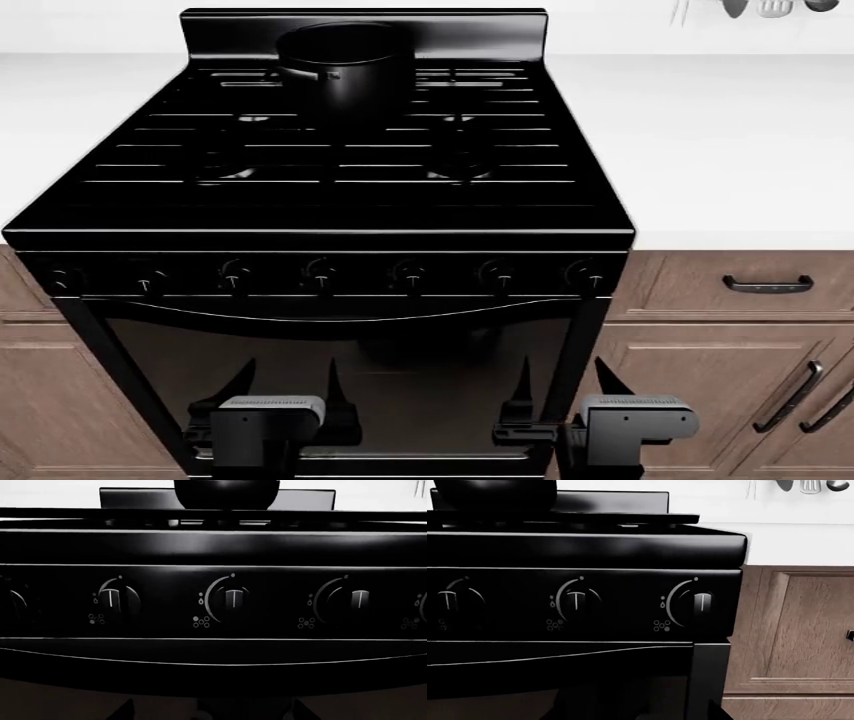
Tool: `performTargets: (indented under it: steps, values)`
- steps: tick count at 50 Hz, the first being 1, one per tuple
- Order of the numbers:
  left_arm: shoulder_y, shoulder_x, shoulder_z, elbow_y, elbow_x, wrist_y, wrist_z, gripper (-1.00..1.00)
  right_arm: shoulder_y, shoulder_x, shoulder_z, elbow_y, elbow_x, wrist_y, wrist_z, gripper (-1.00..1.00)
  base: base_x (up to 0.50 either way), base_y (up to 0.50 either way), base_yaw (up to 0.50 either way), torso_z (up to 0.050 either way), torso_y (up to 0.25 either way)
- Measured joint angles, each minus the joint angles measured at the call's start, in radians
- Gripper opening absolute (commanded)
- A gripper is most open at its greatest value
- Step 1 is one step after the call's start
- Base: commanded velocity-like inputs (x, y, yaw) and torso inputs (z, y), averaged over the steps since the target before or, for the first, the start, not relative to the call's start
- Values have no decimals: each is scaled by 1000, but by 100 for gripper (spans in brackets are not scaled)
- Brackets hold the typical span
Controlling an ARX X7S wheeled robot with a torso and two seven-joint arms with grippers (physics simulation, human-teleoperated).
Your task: Turn on the center burner of the stove.
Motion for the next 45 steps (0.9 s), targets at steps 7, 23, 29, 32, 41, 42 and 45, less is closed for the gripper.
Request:
performTargets:
  steps: [7,23,29,32,41,42,45]
  values:
    - [-1,-9,10,-1,-11,1,-9,100,1,9,-11,2,11,-2,10,100,0,500,0,0,0]
    - [-3,-29,33,-2,-31,2,-30,100,4,26,-33,3,32,-4,31,100,0,487,0,0,0]
    - [-4,-38,39,-3,-36,2,-38,100,4,31,-43,4,39,-4,38,100,0,130,0,-8,-1]
    - [-4,-40,43,-1,-39,1,-41,100,5,34,-46,3,42,-5,42,100,0,0,0,-50,-1]
    - [-4,-48,55,-1,-47,2,-50,100,5,43,-54,2,53,-5,54,100,0,0,0,-50,-2]
    - [-4,-49,56,-1,-48,2,-51,100,5,44,-55,2,54,-5,55,100,0,0,0,-50,-2]
    - [-5,-51,60,-1,-50,2,-54,100,6,46,-57,2,57,-5,59,100,0,0,0,-50,-5]
